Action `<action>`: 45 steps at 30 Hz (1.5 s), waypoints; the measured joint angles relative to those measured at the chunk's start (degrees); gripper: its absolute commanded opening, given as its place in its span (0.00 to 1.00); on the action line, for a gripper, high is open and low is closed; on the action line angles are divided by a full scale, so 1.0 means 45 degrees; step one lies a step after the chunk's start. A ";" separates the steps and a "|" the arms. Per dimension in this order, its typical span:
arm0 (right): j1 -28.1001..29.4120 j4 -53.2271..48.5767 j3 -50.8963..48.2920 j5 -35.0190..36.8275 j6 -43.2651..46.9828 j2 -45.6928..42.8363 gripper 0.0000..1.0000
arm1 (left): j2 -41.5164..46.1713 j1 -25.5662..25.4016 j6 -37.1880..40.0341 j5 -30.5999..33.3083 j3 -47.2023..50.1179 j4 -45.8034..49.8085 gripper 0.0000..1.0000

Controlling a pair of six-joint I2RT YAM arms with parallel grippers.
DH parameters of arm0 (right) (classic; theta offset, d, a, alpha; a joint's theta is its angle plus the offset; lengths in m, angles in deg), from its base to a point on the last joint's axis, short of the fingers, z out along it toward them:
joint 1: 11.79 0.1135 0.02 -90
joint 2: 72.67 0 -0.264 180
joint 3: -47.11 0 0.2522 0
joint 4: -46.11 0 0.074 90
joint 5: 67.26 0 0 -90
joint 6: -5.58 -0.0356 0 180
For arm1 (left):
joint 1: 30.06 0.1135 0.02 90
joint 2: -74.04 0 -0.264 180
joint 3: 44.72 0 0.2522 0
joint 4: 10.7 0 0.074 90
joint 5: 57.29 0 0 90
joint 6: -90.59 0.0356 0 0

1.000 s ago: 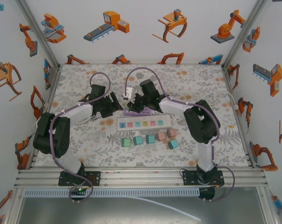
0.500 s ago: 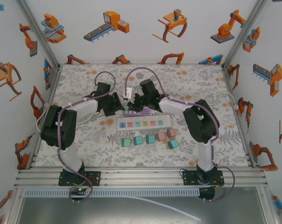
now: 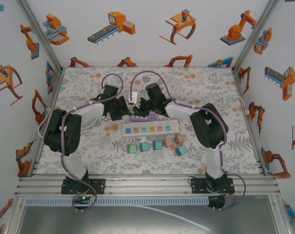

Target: Pull the plug off the socket

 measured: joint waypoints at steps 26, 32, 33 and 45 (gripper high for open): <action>-0.0058 0.0772 -0.0155 -0.0063 -0.1175 -0.0787 0.19 | 0.0073 -0.0253 0.0000 0.0534 -0.0024 0.0029 0.55; -0.0063 0.1258 -0.0554 -0.0068 -0.1297 -0.1647 0.19 | 0.0277 -0.0398 0.0010 0.0743 0.0010 0.0350 0.56; -0.0063 0.1321 -0.0675 -0.0010 -0.1365 -0.1787 0.19 | 0.0325 -0.0408 0.0024 0.0758 0.0019 0.0461 0.57; -0.0063 0.1768 -0.3274 0.3079 -0.5867 -0.5906 0.15 | 0.2584 -0.0442 0.0860 0.0151 0.0321 0.0899 0.66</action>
